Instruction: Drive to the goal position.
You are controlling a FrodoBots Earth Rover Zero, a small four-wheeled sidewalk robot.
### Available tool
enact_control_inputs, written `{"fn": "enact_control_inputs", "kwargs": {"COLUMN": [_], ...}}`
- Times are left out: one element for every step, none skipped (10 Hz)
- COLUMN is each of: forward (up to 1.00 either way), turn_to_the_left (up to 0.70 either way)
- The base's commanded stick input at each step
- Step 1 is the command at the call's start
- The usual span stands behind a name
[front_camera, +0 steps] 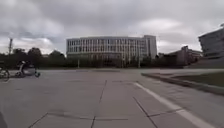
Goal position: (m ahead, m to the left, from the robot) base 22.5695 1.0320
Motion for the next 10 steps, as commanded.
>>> {"fn": "enact_control_inputs", "kwargs": {"forward": [1.00,1.00,1.00,1.00,1.00,1.00,1.00,1.00,1.00,1.00], "turn_to_the_left": [0.00,0.00,0.00,0.03,0.02,0.00,-0.17,-0.38,-0.16,0.00]}}
